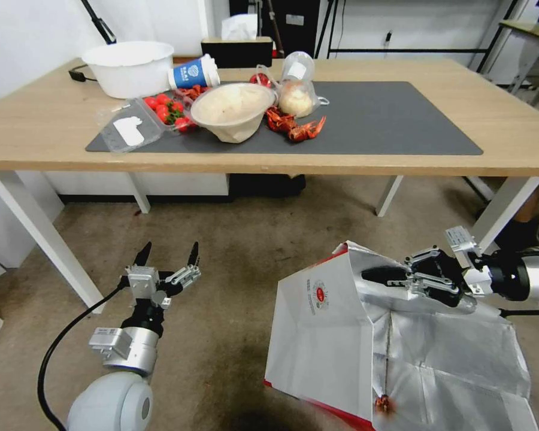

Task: Pick up the food delivery bag from the floor and place it on the table.

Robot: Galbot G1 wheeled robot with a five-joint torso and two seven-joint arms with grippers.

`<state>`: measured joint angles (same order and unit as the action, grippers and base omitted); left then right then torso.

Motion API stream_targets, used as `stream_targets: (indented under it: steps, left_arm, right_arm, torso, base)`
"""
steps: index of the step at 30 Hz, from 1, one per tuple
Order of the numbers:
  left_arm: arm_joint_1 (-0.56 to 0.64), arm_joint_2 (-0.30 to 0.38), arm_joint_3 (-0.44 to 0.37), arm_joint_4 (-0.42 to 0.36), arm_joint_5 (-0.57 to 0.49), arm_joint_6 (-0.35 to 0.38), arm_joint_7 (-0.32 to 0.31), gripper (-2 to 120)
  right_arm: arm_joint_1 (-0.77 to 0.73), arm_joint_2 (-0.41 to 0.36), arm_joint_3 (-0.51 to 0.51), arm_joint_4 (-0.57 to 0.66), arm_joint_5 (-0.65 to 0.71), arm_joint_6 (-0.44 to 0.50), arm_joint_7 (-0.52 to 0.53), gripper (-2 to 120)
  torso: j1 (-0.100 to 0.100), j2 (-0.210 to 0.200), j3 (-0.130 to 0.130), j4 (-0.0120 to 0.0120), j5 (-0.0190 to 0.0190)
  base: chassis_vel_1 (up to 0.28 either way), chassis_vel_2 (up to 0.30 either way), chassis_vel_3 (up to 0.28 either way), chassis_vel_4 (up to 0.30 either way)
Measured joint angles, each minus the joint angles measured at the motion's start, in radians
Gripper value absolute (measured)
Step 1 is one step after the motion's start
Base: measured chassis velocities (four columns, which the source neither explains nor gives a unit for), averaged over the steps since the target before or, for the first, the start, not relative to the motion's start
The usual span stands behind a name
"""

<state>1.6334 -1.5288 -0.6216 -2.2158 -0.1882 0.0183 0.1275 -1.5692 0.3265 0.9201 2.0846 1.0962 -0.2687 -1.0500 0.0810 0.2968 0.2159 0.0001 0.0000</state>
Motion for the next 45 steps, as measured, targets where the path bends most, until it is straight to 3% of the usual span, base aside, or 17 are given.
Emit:
stream_targets:
  steps: [27,40,45]
  left_arm:
    - [0.003,0.000,0.000,-0.005,0.000,0.000,0.004,100]
    - [0.005,0.001,-0.002,-0.007,0.000,0.000,0.004,100]
    - [0.004,0.001,-0.001,-0.006,0.001,0.000,0.004,100]
  right_arm:
    - [0.007,0.005,-0.020,0.008,-0.015,0.009,0.028,0]
    - [0.007,0.005,-0.020,0.008,-0.015,0.009,0.022,0]
    - [0.007,0.006,-0.017,0.006,-0.015,0.009,0.018,0]
  torso:
    - [0.037,0.113,0.077,-0.0001,0.0000]
    - [0.049,0.148,0.099,-0.0001,0.0000]
    - [0.060,0.181,0.121,0.0000,0.0000]
  base:
    - [0.000,0.000,0.000,0.000]
    - [0.000,0.000,0.000,0.000]
    - [0.000,0.000,0.000,0.000]
